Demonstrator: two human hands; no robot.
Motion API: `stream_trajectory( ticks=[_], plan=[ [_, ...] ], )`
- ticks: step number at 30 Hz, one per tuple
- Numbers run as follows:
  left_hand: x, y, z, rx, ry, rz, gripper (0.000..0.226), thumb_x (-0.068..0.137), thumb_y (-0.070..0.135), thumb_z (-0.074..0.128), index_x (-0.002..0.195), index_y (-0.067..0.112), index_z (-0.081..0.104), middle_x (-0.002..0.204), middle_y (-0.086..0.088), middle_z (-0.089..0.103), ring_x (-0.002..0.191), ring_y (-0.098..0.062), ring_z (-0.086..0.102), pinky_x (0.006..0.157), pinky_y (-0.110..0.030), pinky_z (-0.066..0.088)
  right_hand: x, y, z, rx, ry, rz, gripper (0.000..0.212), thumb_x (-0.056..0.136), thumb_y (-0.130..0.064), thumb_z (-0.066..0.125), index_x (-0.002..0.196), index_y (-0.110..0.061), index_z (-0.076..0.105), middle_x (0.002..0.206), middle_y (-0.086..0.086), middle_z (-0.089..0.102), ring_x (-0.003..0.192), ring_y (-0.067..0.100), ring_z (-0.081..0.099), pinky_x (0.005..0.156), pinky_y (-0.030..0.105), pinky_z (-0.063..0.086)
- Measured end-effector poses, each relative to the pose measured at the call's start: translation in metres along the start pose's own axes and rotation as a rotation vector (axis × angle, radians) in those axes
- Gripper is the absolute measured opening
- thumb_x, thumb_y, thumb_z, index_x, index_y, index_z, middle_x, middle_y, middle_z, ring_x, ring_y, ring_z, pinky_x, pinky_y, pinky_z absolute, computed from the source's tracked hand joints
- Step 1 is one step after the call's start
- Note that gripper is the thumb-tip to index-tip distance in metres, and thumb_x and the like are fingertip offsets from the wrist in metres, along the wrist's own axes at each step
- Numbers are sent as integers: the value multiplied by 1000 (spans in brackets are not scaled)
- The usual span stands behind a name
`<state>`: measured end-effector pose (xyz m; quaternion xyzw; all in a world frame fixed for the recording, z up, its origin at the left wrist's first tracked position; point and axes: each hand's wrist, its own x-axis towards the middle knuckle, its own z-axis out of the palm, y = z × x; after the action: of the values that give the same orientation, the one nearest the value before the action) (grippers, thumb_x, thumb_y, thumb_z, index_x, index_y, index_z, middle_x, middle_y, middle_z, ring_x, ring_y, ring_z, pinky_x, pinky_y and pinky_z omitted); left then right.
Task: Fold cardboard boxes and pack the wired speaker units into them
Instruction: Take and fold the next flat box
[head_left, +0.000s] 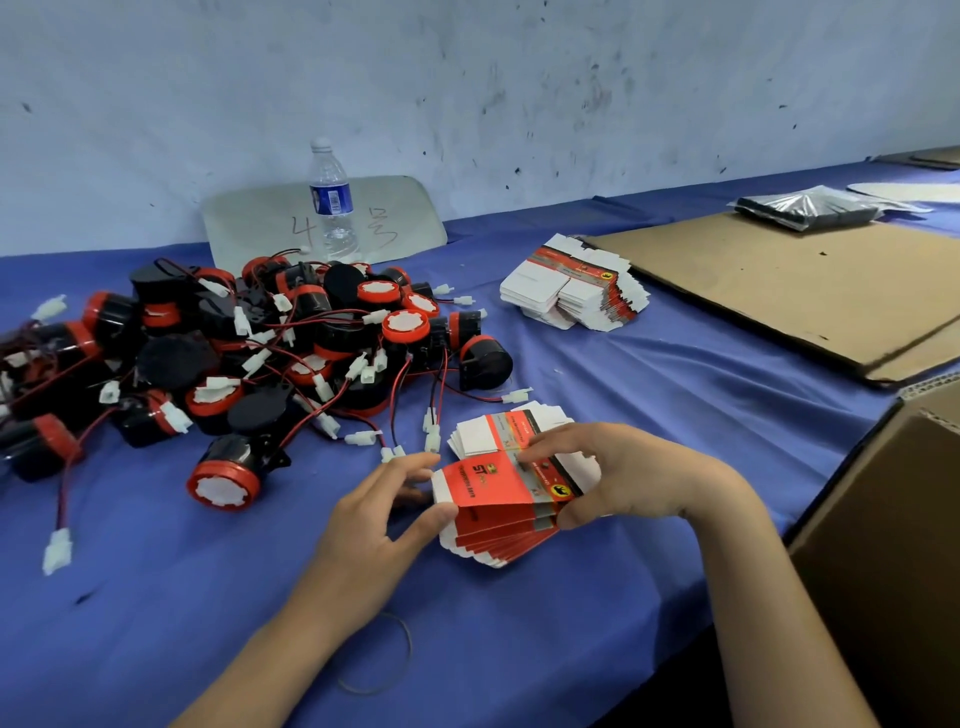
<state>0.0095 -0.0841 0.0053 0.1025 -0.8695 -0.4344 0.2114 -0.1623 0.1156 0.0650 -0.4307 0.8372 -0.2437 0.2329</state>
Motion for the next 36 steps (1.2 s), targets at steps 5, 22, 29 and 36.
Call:
stream_trajectory(
  ticks=[5,22,29,36],
  plan=[
    [2,1,0,23,29,-14,46,79,66,61,116,40,56,105,18,65,96,1,62,80,-5,41,0,-10,2,9,40,25,58,68,-35,84,119,-45,59,126,-21,51,118,1,46,100,23,40],
    [-1,-3,2,472,-233,282,43,92,57,40,135,54,36,149,29,27,147,-4,5,119,-37,11,1,-31,-1,-48,573,-146,24,99,-37,43,85,-31,62,60,-19,54,62,14,48,65,43,49],
    [0,-4,2,476,-276,288,46,93,46,49,136,55,35,147,31,26,140,4,17,115,-32,18,-7,-30,-7,72,758,-198,28,99,-36,45,75,-22,53,59,0,47,56,18,37,52,29,35],
    [-1,-1,2,479,-252,283,46,91,52,45,137,51,41,145,27,33,133,4,29,112,-30,21,-9,-36,-9,267,933,-178,36,100,-25,47,65,-24,42,55,-5,39,52,7,33,40,7,28]
  ],
)
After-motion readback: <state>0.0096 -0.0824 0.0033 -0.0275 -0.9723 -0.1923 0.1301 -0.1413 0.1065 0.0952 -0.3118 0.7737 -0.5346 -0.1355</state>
